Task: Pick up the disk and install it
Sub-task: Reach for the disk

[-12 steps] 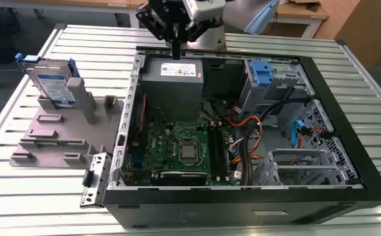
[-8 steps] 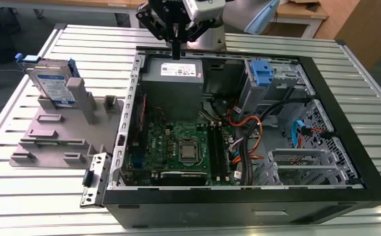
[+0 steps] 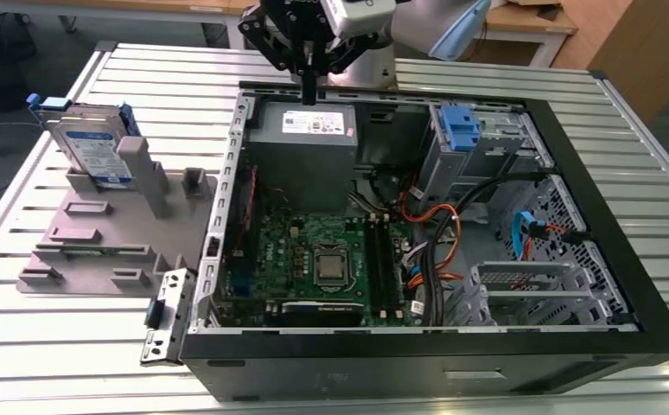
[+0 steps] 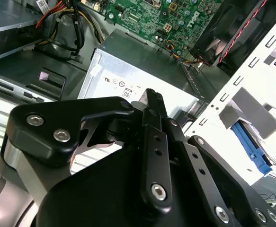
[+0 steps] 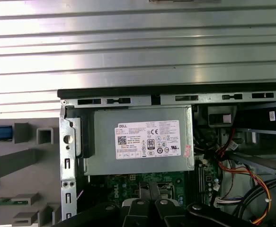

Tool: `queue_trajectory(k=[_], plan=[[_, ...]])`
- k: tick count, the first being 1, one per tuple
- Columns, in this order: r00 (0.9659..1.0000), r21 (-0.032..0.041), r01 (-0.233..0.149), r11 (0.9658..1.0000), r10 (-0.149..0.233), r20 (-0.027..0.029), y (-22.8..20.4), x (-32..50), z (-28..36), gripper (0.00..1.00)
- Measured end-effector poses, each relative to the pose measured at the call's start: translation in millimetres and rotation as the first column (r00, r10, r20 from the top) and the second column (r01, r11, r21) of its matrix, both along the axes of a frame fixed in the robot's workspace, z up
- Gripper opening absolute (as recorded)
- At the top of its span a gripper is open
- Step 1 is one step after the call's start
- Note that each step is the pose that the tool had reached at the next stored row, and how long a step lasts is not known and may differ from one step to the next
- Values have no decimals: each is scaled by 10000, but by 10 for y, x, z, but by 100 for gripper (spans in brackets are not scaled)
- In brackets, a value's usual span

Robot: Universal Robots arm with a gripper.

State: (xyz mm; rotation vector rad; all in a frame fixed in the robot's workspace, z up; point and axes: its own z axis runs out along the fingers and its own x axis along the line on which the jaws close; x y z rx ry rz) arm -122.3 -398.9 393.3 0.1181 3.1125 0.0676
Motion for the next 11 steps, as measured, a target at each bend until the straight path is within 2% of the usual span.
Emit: queue_trajectory(k=[4,11], plan=[[10000,1,-1,10000,1,1,-1,-37,-3,11],[10000,1,0,10000,0,1,0,-159,-11,11]])
